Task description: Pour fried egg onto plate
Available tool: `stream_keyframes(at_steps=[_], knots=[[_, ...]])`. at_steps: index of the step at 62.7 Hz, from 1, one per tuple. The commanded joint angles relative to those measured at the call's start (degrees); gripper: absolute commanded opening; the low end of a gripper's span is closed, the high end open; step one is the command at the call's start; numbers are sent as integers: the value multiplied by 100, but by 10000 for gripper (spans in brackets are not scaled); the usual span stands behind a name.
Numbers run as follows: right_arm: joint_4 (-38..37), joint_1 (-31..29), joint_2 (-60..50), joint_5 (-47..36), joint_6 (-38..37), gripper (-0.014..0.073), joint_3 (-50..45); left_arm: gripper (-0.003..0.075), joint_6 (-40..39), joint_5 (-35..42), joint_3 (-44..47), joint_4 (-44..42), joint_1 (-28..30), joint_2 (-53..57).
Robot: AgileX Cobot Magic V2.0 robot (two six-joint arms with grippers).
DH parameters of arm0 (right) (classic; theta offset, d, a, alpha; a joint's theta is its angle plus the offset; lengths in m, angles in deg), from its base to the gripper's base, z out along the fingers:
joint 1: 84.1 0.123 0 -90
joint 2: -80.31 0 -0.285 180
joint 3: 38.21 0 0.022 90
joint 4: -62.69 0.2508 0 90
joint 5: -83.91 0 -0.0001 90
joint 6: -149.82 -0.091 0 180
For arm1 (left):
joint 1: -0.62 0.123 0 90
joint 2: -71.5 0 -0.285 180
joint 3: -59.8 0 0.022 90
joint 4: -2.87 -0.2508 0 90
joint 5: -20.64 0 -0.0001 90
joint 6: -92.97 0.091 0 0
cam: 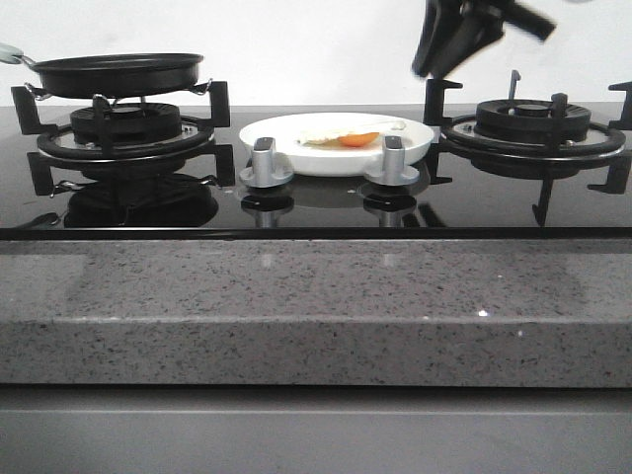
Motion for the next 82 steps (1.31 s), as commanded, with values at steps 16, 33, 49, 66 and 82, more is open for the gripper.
stream_keyframes(at_steps=[16,33,49,66,82], knots=[[117,-43,-679,567,44,-118,351,-20,-64,469,-135,87,-45,-47],[-945,-12,-1961,133,454,-118,-527,-20,-64,457,-135,87,-45,-47],[-1627,-12,-4219,-1655,580,-118,-3441,-20,-64,423,-135,87,-45,-47],[-1641,-12,-6620,-3464,624,-118,-6444,-20,-64,408,-121,87,-45,-47],[-1641,-12,-8948,-4213,624,-118,-8777,-20,-64,408,-121,87,-45,-47]])
